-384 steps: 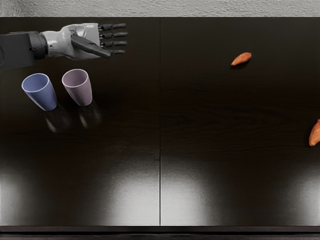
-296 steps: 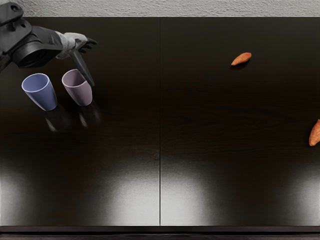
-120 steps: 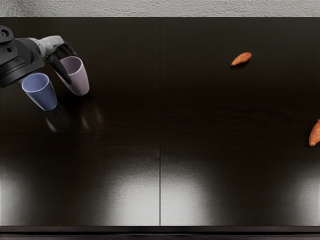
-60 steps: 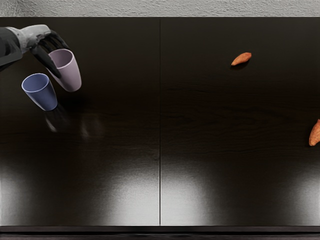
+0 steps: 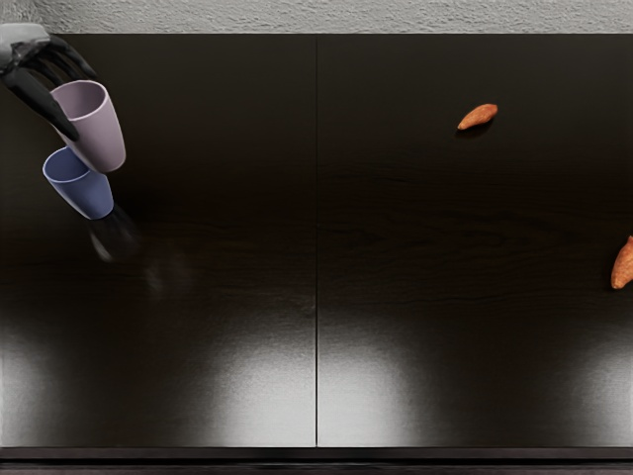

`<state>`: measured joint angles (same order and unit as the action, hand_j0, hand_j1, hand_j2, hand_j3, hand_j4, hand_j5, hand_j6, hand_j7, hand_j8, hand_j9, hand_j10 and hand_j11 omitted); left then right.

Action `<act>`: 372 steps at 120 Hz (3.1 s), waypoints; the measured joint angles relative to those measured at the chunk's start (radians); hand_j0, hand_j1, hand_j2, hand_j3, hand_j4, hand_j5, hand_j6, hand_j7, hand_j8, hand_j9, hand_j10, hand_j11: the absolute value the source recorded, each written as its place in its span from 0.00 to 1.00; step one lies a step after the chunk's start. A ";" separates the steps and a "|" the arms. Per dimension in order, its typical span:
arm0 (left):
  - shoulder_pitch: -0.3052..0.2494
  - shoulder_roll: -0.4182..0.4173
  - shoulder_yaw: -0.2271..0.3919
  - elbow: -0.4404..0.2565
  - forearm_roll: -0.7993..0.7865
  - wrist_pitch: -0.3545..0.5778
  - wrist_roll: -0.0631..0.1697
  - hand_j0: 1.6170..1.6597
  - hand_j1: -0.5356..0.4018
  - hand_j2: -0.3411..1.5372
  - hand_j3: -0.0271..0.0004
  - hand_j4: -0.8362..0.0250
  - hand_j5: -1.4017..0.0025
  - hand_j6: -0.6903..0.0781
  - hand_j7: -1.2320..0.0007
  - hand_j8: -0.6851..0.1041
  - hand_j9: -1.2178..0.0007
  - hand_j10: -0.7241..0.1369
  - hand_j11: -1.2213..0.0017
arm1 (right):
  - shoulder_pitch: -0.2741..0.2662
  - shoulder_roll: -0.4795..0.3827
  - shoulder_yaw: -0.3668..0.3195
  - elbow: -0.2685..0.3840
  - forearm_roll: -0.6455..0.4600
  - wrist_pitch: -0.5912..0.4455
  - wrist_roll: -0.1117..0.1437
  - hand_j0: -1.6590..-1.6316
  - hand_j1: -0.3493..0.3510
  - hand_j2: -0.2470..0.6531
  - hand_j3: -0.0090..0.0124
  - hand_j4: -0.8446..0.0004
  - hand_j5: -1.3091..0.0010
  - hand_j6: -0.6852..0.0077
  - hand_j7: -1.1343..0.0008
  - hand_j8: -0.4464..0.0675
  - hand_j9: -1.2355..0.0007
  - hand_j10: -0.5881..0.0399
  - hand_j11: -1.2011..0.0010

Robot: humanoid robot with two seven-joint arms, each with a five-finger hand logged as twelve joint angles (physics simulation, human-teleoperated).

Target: Pick up cup and place in cup with left hand

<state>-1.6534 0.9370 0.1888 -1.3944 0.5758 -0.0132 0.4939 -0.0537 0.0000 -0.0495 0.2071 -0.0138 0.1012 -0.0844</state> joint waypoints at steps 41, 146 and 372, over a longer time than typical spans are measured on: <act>0.004 0.066 -0.011 -0.006 0.002 -0.020 0.000 0.96 0.42 0.33 0.99 0.43 0.57 0.39 0.52 0.32 0.50 0.30 0.50 | 0.000 0.000 0.000 0.000 0.000 0.000 0.000 0.04 0.03 0.27 0.42 0.98 0.98 0.96 0.98 0.84 0.98 0.91 0.98; 0.026 0.085 -0.002 0.017 0.022 0.032 -0.005 0.96 0.43 0.34 0.99 0.43 0.57 0.39 0.51 0.31 0.51 0.30 0.51 | 0.000 0.000 0.000 0.000 0.000 0.000 0.000 0.04 0.03 0.27 0.42 0.98 0.98 0.96 0.98 0.84 0.98 0.91 0.98; 0.104 0.011 -0.022 0.053 0.042 0.124 -0.032 0.96 0.56 0.25 0.99 0.60 0.70 0.52 0.66 0.47 0.66 0.47 0.66 | 0.000 0.000 0.000 0.000 0.000 0.000 0.000 0.04 0.03 0.27 0.42 0.98 0.98 0.96 0.98 0.84 0.98 0.91 0.98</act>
<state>-1.5490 0.9480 0.1667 -1.3415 0.6178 0.1113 0.4621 -0.0537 0.0000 -0.0493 0.2071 -0.0138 0.1012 -0.0844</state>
